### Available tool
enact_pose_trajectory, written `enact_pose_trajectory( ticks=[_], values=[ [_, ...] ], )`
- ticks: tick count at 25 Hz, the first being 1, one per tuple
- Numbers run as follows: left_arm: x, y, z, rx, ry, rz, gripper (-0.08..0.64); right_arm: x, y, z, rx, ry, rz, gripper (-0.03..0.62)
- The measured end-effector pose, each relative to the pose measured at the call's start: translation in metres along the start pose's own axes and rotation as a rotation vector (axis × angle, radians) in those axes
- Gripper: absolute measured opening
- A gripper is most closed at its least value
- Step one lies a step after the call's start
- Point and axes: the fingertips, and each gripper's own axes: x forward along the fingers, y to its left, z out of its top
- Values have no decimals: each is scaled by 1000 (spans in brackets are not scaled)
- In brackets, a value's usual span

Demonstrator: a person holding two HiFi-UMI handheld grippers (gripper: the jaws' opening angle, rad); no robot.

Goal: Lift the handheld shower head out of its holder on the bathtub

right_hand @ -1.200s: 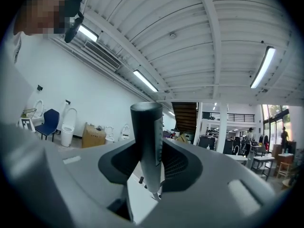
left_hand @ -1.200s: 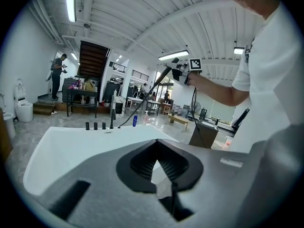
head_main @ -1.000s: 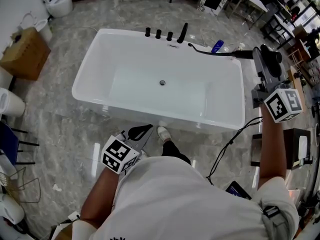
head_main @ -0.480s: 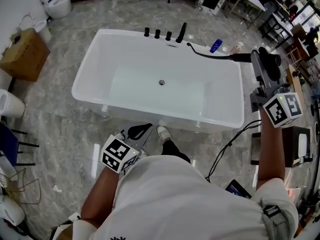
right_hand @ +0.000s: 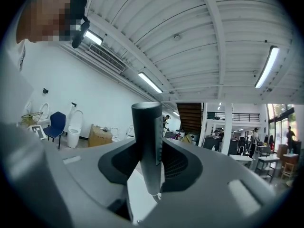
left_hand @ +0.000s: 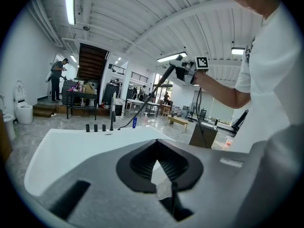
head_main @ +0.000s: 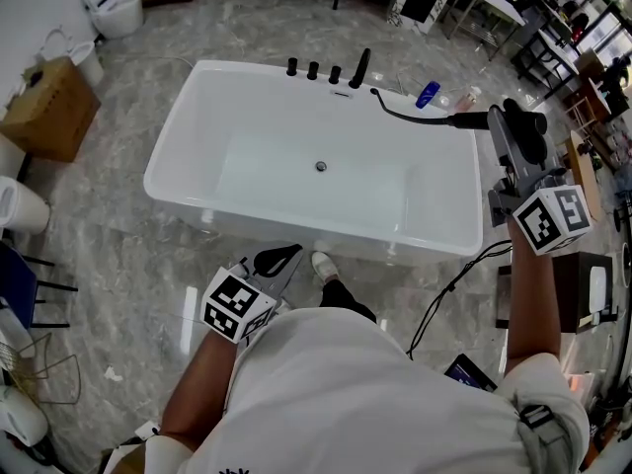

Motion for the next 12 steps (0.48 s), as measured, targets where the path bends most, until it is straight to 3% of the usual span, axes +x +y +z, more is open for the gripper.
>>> enact_pose_trajectory(
  ticks=[12],
  values=[
    [1, -2, 0, 8, 5, 2, 6, -2, 5, 2, 1, -4, 15, 143]
  ],
)
